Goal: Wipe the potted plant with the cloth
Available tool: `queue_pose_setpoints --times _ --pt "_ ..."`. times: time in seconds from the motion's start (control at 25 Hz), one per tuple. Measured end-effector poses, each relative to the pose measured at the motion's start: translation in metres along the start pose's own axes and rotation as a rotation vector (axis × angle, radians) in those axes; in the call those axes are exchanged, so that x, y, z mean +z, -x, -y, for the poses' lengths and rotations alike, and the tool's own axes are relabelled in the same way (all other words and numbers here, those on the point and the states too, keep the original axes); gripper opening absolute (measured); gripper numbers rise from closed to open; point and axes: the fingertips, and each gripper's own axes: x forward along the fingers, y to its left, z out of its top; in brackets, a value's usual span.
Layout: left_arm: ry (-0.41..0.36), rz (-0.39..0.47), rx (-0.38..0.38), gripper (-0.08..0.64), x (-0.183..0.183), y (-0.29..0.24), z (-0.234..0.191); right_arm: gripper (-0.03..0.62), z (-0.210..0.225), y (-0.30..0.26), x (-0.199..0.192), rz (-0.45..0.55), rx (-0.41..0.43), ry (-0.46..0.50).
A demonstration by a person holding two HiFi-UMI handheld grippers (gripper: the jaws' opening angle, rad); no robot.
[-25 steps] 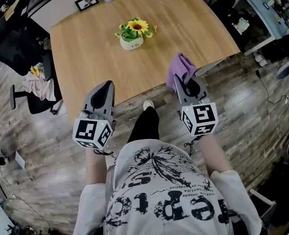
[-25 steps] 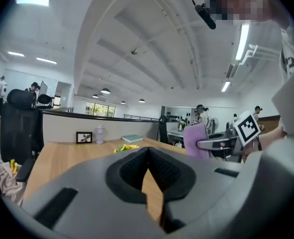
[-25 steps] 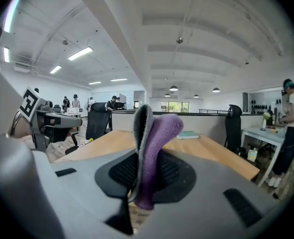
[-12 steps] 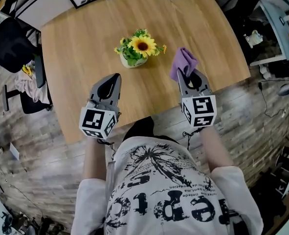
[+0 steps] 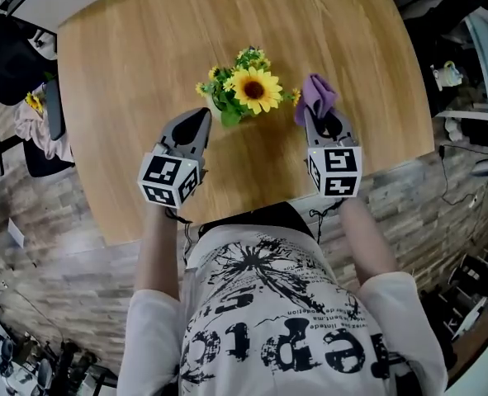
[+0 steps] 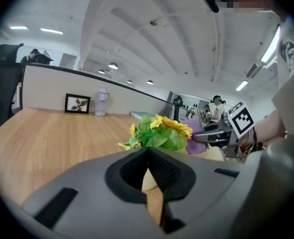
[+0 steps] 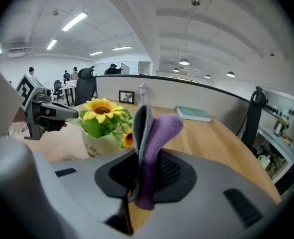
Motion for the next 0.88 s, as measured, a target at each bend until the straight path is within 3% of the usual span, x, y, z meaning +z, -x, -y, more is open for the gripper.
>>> queue_pose_setpoints --times 0.36,0.88 --pt "0.005 -0.004 -0.057 0.003 -0.005 -0.029 0.004 0.074 -0.003 -0.052 -0.003 -0.039 0.079 0.043" --pt "-0.050 -0.066 -0.046 0.002 -0.012 -0.035 0.004 0.074 -0.045 -0.095 -0.006 -0.186 0.372 0.149"
